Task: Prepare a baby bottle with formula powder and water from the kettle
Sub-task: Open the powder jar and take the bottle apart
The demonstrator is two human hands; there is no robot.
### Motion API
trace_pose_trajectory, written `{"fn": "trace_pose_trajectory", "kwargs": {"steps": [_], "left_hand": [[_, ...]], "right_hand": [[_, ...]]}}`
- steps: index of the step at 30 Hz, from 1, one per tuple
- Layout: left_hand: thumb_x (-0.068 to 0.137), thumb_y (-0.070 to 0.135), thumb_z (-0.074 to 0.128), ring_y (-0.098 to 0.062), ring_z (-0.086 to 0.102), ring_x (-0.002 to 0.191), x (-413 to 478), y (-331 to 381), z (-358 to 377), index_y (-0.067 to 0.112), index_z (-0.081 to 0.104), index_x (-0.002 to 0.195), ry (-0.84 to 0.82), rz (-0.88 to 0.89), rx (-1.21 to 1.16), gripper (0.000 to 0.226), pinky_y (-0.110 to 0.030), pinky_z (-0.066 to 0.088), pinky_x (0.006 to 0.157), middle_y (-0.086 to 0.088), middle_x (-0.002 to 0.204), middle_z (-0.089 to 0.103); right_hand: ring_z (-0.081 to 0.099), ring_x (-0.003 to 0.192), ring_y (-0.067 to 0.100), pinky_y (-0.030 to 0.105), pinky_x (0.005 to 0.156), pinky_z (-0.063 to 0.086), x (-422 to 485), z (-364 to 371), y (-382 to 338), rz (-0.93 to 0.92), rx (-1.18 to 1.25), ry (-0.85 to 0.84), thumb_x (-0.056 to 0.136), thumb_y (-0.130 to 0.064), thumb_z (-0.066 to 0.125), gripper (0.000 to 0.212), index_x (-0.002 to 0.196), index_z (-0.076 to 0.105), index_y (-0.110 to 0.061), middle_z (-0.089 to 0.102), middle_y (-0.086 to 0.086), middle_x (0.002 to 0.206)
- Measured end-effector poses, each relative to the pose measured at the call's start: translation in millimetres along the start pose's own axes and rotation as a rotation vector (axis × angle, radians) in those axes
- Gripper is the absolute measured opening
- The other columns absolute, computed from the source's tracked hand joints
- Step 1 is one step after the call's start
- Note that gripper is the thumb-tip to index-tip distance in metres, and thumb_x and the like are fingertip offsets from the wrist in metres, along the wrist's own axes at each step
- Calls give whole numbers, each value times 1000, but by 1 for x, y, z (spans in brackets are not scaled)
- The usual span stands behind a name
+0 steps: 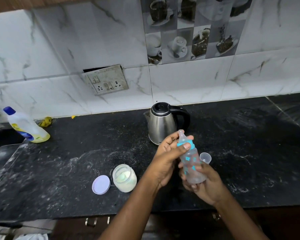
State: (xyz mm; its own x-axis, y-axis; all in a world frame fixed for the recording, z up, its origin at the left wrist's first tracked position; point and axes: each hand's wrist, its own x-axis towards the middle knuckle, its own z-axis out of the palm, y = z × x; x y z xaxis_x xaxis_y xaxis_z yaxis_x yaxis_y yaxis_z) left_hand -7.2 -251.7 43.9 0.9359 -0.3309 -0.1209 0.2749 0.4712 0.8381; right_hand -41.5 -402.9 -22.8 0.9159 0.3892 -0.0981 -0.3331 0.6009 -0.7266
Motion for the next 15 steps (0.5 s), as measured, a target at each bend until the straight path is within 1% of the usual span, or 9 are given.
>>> {"fn": "trace_pose_trajectory", "kwargs": {"steps": [2, 4, 6, 7, 8, 9, 10, 13, 15], "left_hand": [[90, 18, 75, -26, 71, 117, -1, 2, 1, 11, 60, 141, -74, -7, 17, 54, -20, 45, 41, -13, 131, 76], [85, 23, 80, -28, 73, 104, 0, -2, 7, 17, 75, 113, -59, -4, 54, 29, -21, 51, 47, -11, 106, 80], [79, 24, 84, -22, 71, 85, 3, -7, 10, 18, 75, 86, 69, 36, 82, 12, -26, 58, 63, -9, 86, 75], [78, 24, 85, -20, 69, 81, 6, -9, 8, 18, 74, 82, 148, 57, 121, 13, -27, 59, 67, -8, 83, 73], [77, 26, 86, -19, 67, 80, 7, -10, 6, 17, 73, 83, 205, 62, 158, 17, -27, 59, 70, -8, 84, 72], [76, 28, 88, -17, 69, 81, 6, -11, 5, 15, 73, 88, 236, 52, 171, 23, -27, 60, 72, -7, 88, 73], [76, 31, 89, -15, 72, 84, 4, -12, 4, 15, 74, 98, 238, 40, 156, 32, -26, 61, 74, -5, 94, 76], [79, 35, 88, -11, 75, 107, -7, -20, -4, 18, 63, 136, 134, 19, 20, 64, -25, 60, 88, -1, 123, 79], [84, 31, 85, -19, 73, 115, -16, -27, -10, 11, 62, 140, 55, 4, 40, 63, -30, 59, 98, -11, 130, 76]], "right_hand": [[44, 39, 13, 19, 41, 34, -5, -1, -7, 170, 115, -154, 72, -41, 80, 56, 103, 69, 5, 59, 19, 69], [45, 40, 12, 19, 41, 29, -4, 6, -11, 190, 56, -152, 72, -41, 80, 51, 99, 71, 1, 61, 18, 69], [52, 49, 15, 26, 45, 34, -1, 18, -9, 13, -341, 35, 71, -41, 78, 40, 95, 73, -9, 67, 11, 73], [60, 56, 15, 29, 49, 43, 1, 22, -7, -92, -632, 184, 70, -43, 77, 38, 95, 71, -14, 71, 3, 76], [67, 65, 14, 31, 57, 53, 1, 24, -4, -181, -904, 329, 69, -45, 76, 39, 98, 70, -20, 73, -4, 80], [71, 72, 12, 34, 65, 58, 0, 25, 0, -247, -1068, 426, 69, -45, 76, 39, 101, 67, -23, 74, -8, 85], [72, 78, 12, 37, 69, 60, -2, 27, 2, -285, -1115, 462, 72, -42, 78, 38, 104, 66, -26, 74, -9, 88], [75, 86, 13, 38, 76, 62, -4, 26, 7, -307, -937, 450, 81, -22, 86, 36, 110, 66, -31, 77, -8, 96], [76, 96, 17, 36, 83, 61, -2, 23, 4, -320, -832, 410, 82, -18, 84, 40, 115, 66, -31, 77, -4, 105]]}}
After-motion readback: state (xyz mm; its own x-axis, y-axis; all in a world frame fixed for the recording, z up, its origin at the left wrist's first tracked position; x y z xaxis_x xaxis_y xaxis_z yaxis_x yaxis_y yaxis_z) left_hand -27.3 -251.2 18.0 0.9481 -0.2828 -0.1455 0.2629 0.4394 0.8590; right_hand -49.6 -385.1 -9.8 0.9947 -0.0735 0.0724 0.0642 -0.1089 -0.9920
